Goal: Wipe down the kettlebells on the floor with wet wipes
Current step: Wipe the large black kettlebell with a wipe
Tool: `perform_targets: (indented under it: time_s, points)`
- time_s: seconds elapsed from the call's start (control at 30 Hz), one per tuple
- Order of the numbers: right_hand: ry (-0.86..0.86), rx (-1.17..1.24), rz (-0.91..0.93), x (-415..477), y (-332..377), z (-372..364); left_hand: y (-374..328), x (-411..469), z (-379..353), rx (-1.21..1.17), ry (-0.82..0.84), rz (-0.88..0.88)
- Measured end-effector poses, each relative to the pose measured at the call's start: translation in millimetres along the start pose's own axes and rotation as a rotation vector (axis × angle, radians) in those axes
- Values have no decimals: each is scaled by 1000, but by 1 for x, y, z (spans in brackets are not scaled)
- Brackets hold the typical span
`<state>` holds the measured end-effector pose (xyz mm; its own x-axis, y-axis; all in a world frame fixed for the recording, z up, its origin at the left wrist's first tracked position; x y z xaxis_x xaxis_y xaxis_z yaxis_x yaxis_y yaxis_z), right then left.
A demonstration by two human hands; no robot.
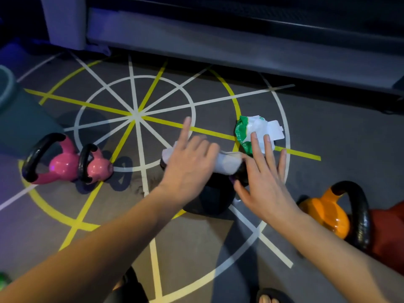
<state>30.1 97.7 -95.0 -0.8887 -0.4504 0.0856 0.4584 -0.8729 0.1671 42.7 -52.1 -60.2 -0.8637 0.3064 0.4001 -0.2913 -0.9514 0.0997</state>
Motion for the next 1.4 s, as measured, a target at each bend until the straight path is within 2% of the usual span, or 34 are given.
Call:
perform_targets:
  time_s: [0.1,0.2,0.33,0.4,0.47,0.53,0.63,0.73,0.87,0.9,1.0,1.13,1.23,1.4]
  points:
    - [11,-17,-22,1,1,-1,-15,9,5,-13,-56,-54]
    - [26,83,-49,-2,5,-1,13,-6,0,-31,-14,-34]
    - [55,171,-67,-4,8,-1,71,-32,-16,-258,66,186]
    - [51,178,-65,-3,12,2,76,-39,-21,-431,86,289]
    - [56,187,-71,-1,17,5,81,-47,-25,-589,61,480]
    - [60,204,-88,0,19,7,82,-52,-28,-643,52,575]
    - [51,210,-74,-1,19,4,77,-42,-20,-509,13,504]
    - [33,230,-82,0,21,4,54,-28,-8,-368,-2,362]
    - [25,232,-104,-1,25,4,62,-35,-18,-435,-14,362]
    - [26,230,-100,-1,24,4,71,-42,-26,-514,8,417]
    - [35,222,-102,-3,22,4,85,-66,-44,-852,92,776]
    - [15,248,-132,-3,26,6,79,-78,-49,-1063,-58,993]
    - [5,248,-161,-3,27,5,78,-84,-57,-1171,-76,1073]
    - [-12,242,-175,-3,28,4,77,-86,-61,-1213,-52,1069]
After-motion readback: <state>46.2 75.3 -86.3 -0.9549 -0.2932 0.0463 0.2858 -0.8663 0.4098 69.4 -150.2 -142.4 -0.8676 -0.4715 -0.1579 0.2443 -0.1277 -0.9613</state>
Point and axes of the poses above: each hand's wrist, its own x-axis towards the middle knuckle, its own z-axis out of the back of the hand, y = z × x, the point moved 7 cm from there along x, towards the middle knuckle, and after that the axes turned 1 degree about -y, right-handed, at the moved point
